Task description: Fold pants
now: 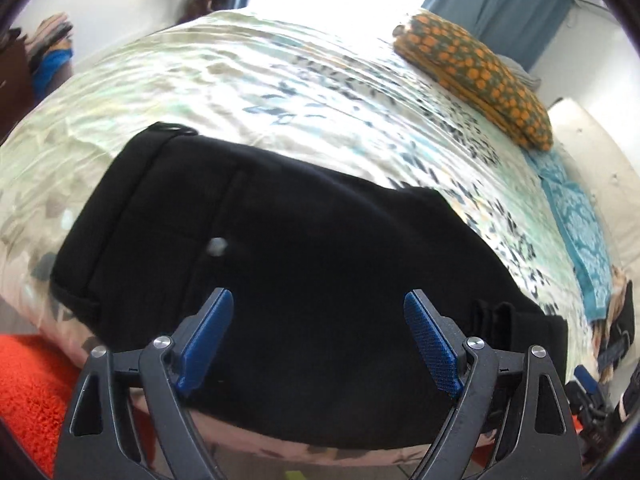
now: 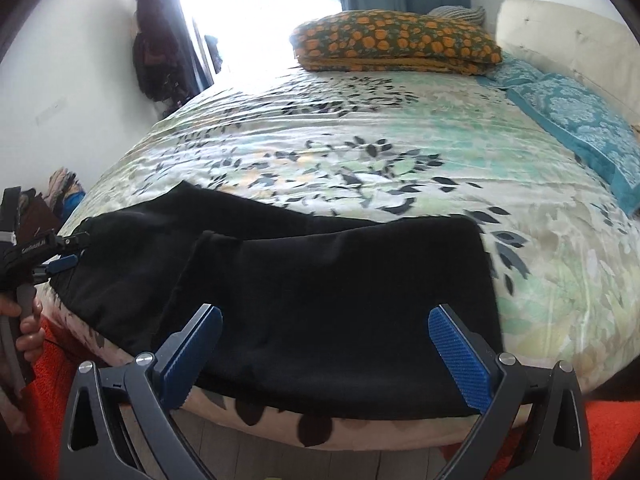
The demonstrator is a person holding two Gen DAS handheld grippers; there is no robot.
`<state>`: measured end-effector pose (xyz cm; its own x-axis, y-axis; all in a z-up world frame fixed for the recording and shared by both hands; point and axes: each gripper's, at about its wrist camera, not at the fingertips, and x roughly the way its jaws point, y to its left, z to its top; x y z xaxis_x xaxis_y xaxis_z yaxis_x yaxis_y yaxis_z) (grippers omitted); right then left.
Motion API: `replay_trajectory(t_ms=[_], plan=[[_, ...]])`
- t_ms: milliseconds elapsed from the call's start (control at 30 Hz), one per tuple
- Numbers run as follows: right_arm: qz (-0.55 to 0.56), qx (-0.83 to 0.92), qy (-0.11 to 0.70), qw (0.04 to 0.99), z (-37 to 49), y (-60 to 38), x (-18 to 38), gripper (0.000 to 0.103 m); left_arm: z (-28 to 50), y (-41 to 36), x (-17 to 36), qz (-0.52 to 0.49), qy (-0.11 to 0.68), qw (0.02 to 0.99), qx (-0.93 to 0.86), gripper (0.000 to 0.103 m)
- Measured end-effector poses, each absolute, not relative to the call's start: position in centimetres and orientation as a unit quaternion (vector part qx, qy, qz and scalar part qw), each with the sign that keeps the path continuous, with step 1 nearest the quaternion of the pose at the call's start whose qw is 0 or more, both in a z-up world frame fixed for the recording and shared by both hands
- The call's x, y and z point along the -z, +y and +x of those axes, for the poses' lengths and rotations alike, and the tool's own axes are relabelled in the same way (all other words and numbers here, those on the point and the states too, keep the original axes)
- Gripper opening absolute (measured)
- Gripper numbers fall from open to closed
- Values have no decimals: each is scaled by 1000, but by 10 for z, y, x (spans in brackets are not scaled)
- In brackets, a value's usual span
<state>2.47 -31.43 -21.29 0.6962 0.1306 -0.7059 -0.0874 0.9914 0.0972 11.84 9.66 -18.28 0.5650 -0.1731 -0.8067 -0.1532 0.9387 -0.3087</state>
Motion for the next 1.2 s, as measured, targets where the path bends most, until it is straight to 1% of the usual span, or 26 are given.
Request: replay_trajectory(t_ms=[133,233,267,367,433,500,567,633,700,800,900,933,1000,1100,1200], plan=[[-52,-107,427,896,58,-245,229,103,112,114,176,-182,451,874,-7,89],[-104,-122,481,862,76,-205,262,102,110,121,174,-177,447,877,-17,89],[-112,-129,487,856,76,-197,270,102,108,127,174,-181,445,877,-23,89],[-113,-124,454,875,59,-194,262,102,106,167,166,-210,428,879,-29,89],[-114,-128,424,889,47,-201,244,102,110,198,157,-228,412,881,-33,94],[-105,-130,391,905,34,-210,227,102,115,235,152,-249,399,881,-52,96],[-87,-126,378,913,28,-220,219,103,122,271,160,-298,407,862,-48,97],[-58,-125,380,915,27,-229,219,102,133,294,183,-343,443,828,-29,97],[-38,-122,392,911,32,-232,223,102,140,293,208,-343,485,805,-15,97],[-32,-123,406,905,36,-230,227,102,148,267,240,-303,541,784,23,96],[-41,-132,400,906,32,-223,226,102,152,233,237,-221,554,801,51,97],[-47,-134,397,907,31,-221,225,102,155,225,237,-214,555,800,77,98],[-53,-138,393,908,28,-218,225,102,159,217,236,-200,559,801,74,98],[-50,-140,397,906,30,-217,228,102,163,224,242,-232,557,794,75,98],[-45,-142,395,907,28,-219,227,102,162,250,239,-334,520,781,86,98]])
